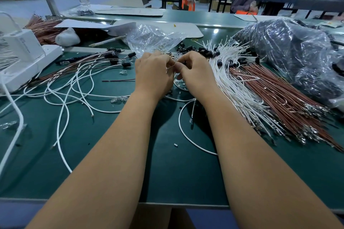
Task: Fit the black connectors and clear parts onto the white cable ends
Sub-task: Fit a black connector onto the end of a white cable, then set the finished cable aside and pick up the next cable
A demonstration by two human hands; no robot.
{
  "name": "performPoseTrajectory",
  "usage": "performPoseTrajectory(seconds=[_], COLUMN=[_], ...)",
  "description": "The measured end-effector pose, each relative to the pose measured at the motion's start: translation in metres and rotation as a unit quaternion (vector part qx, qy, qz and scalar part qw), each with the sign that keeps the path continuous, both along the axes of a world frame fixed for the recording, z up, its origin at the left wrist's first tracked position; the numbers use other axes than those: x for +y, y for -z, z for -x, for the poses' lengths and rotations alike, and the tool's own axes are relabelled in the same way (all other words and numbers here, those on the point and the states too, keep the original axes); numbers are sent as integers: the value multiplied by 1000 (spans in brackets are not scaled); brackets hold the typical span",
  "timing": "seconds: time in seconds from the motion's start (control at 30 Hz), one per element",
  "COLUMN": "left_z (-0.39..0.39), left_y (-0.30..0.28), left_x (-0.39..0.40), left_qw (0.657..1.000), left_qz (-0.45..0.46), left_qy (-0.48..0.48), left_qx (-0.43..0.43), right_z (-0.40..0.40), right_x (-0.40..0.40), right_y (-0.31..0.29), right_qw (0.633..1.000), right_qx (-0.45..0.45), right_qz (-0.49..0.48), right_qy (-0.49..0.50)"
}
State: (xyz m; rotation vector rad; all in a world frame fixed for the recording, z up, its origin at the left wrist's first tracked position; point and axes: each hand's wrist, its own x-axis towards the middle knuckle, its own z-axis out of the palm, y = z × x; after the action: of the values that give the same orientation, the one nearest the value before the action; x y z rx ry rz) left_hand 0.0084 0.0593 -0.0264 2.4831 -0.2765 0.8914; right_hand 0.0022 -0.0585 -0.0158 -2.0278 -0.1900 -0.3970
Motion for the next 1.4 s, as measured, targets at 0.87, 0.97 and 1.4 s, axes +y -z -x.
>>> performPoseTrajectory(seconds=[0.87,0.97,1.4], left_z=[9,9,4], left_y=[-5,-6,-4], left_x=[1,0,1], left_qw=[930,928,947], left_qz=[315,318,276], left_qy=[176,185,146], left_qx=[62,58,70], right_z=[11,13,7], right_x=[1,1,-3], right_y=[-12,-12,-11], right_qw=[983,981,986], right_qx=[-42,-47,-50], right_qz=[-160,-168,-159], right_qy=[-77,-85,-22])
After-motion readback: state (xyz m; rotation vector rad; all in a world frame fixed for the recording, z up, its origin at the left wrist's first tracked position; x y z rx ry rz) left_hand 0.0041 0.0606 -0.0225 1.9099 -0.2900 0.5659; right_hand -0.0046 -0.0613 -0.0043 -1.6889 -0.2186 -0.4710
